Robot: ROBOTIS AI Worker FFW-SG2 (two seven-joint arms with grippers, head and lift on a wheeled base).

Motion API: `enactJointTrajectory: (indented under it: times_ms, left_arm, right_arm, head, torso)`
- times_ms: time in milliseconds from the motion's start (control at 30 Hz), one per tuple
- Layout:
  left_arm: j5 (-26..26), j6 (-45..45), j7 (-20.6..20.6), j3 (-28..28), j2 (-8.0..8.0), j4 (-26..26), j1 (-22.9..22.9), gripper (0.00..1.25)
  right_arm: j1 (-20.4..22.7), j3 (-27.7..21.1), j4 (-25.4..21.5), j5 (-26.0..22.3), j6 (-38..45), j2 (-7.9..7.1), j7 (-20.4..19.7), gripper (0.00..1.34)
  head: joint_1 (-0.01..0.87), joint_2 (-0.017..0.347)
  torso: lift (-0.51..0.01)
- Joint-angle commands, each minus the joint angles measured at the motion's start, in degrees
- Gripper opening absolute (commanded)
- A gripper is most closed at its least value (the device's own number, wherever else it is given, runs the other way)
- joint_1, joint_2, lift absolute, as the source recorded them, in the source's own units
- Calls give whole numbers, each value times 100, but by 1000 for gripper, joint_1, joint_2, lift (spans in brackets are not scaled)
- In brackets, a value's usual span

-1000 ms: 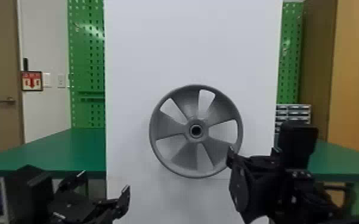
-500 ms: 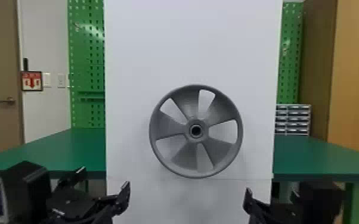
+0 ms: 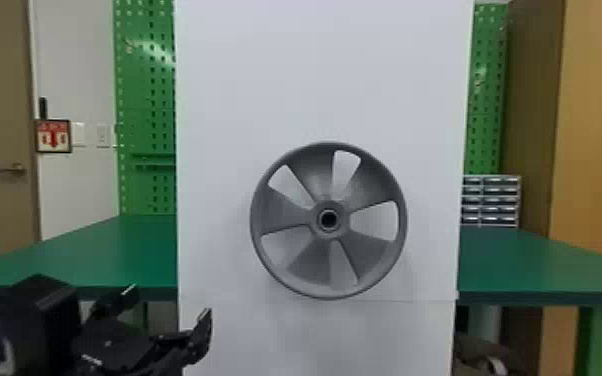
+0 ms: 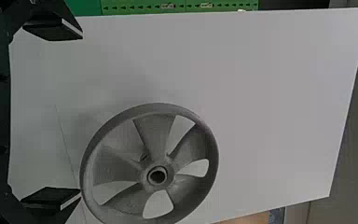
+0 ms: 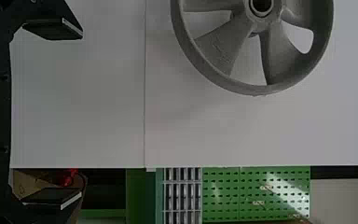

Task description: Hold the wheel and insert it

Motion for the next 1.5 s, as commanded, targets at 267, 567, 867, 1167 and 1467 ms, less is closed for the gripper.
enactJointTrajectory:
  times_ms: [267,567,867,1167,1467]
  left_arm:
    - [26,0,0,-49,0,0,-35,1147]
    - [35,0,0,-75,0,9,-52,1147]
    - [53,0,0,-93,-8,35,-52,1147]
    - [53,0,0,-110,-8,44,-61,1147]
    - [79,0,0,-128,-17,53,-79,1147]
  right_arm:
    - [375,272,407,318,-752,93,0,1223]
    - [436,307,636,300,-1015,76,0,1200]
    - [427,386,759,142,-1147,14,0,1200]
    - [445,377,768,116,-1174,14,9,1200]
    - [454,333,768,116,-1191,-3,0,1200]
  head:
    - [97,15]
    - [97,15]
    - [97,15]
    - [97,15]
    - [97,15]
  torso:
    - [-442]
    - [-442]
    - [-442]
    - [-442]
    - [-442]
